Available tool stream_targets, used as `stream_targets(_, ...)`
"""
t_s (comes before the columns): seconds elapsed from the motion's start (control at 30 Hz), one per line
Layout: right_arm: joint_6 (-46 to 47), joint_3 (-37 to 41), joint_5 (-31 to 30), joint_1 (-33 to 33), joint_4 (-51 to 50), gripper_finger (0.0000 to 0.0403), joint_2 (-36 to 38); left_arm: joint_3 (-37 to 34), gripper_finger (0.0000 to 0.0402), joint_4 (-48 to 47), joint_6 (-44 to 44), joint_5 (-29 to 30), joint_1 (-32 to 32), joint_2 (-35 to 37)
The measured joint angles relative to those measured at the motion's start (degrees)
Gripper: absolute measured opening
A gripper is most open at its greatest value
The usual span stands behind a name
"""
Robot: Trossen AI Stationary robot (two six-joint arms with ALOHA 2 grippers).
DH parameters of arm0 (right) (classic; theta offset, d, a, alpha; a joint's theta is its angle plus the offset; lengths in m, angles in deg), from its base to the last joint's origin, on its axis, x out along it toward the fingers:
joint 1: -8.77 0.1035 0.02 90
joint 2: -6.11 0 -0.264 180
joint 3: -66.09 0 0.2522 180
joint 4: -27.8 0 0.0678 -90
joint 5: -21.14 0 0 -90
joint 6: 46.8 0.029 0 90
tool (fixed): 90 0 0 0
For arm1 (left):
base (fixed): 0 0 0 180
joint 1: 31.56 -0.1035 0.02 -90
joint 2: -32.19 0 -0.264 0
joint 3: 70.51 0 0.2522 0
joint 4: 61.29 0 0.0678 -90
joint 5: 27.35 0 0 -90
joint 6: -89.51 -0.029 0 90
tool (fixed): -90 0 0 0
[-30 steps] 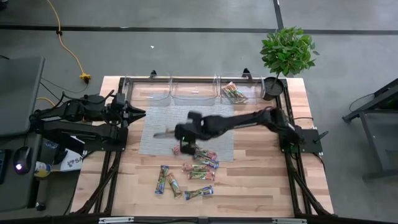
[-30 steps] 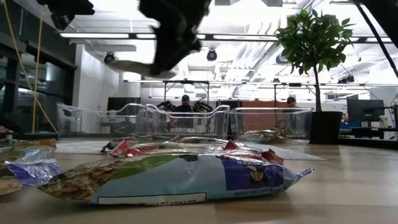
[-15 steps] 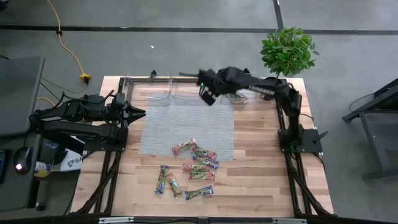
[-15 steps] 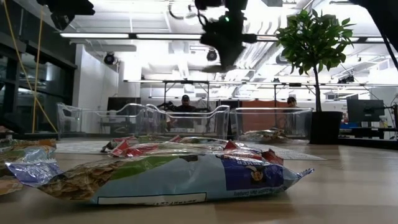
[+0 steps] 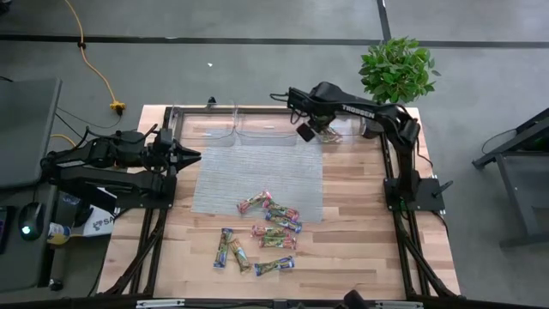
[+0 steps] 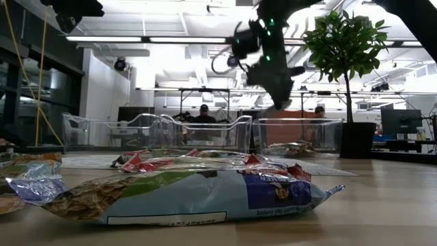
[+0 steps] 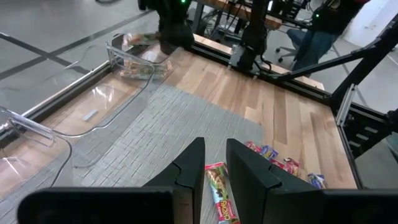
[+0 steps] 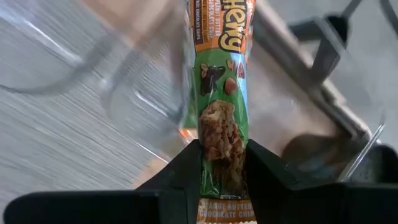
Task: Pick and place Granola Bars by type
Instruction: Put the yellow granola bar into the right transparent bin
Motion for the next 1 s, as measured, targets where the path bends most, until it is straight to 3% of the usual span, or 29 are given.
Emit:
stream_targets(0.47,2.9,13.2,5.9,-4.7,11.4,0.0099,7.3,0.0,0.0066,0.0,0.0,0.0,0.0,0.0)
stream_targets(0.83,2.0,16.8,7.1,-5.6,15.6,0.016,14.4,0.0,0.0066,0.0,0.0,0.2,0.0,0.0)
stream_targets(1.0,-0.3,16.8,14.8,-3.9,23.8,0.0167,16.2,0.0,0.0066,0.0,0.0,0.2,0.0,0.0)
